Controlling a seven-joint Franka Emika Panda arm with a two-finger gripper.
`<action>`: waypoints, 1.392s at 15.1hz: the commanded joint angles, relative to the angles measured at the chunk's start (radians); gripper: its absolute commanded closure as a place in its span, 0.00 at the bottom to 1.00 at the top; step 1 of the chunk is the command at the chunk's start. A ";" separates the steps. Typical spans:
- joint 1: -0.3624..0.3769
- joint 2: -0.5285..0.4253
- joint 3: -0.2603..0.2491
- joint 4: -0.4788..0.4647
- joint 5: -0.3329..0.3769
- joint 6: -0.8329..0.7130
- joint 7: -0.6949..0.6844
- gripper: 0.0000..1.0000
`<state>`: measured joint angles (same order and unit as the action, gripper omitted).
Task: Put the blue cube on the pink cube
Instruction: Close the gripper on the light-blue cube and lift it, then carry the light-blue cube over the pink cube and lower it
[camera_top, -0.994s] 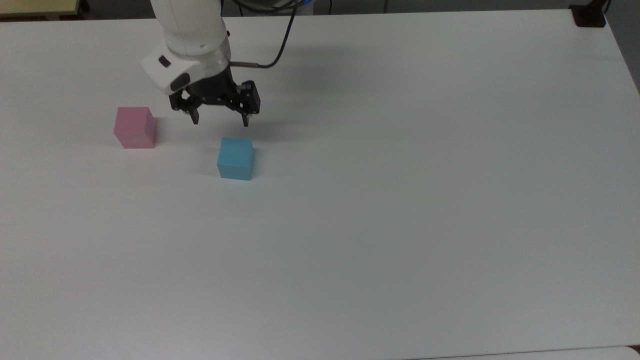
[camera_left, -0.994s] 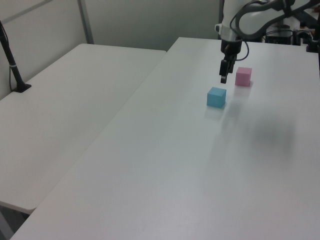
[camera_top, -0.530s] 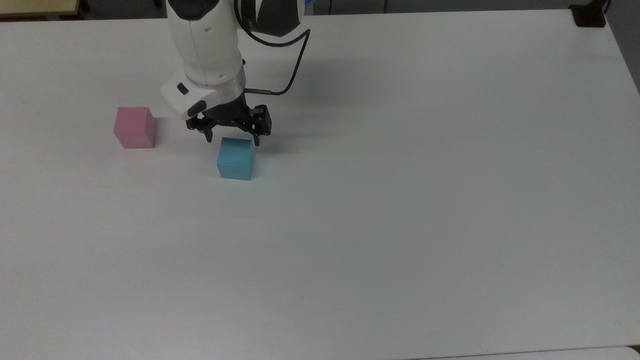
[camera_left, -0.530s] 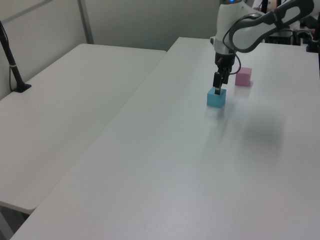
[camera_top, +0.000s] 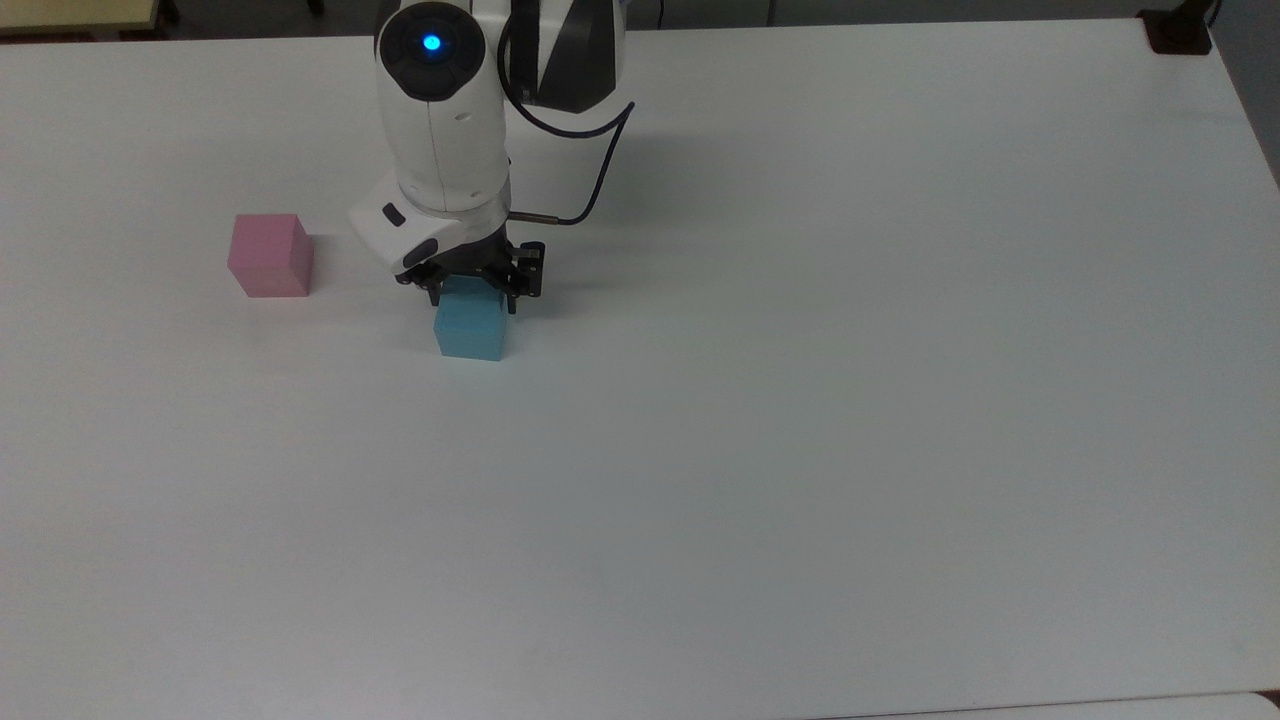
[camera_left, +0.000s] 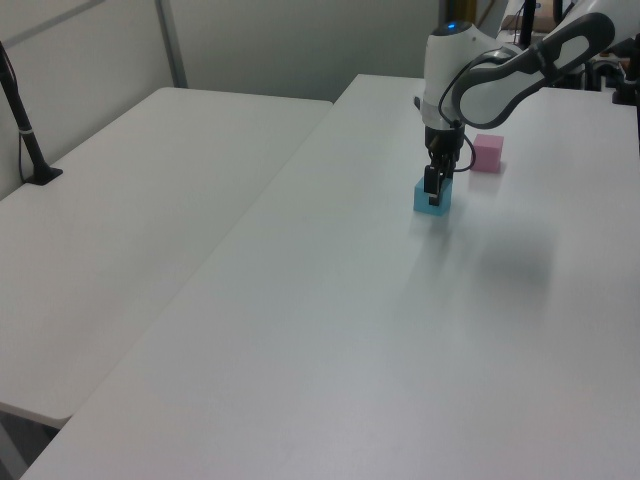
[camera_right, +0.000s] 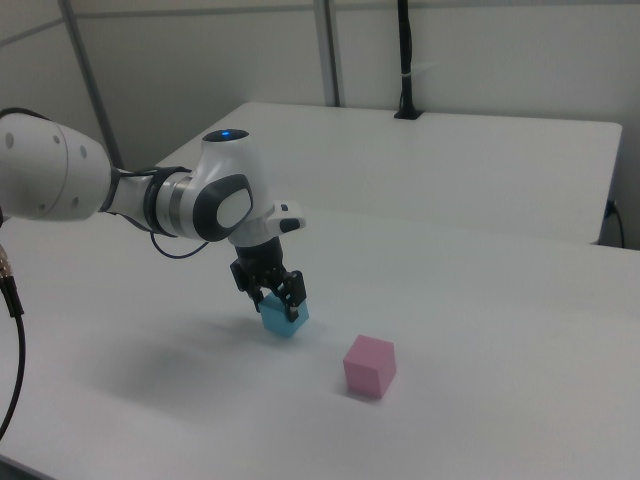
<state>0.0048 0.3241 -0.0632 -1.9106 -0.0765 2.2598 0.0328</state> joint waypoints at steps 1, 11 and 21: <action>-0.009 0.004 0.010 0.033 -0.026 -0.005 0.018 0.56; -0.179 -0.217 0.011 0.065 -0.008 -0.327 -0.292 0.58; -0.296 -0.211 -0.004 -0.024 0.064 -0.114 -0.439 0.57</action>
<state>-0.2844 0.1186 -0.0649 -1.8801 -0.0324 2.0613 -0.3913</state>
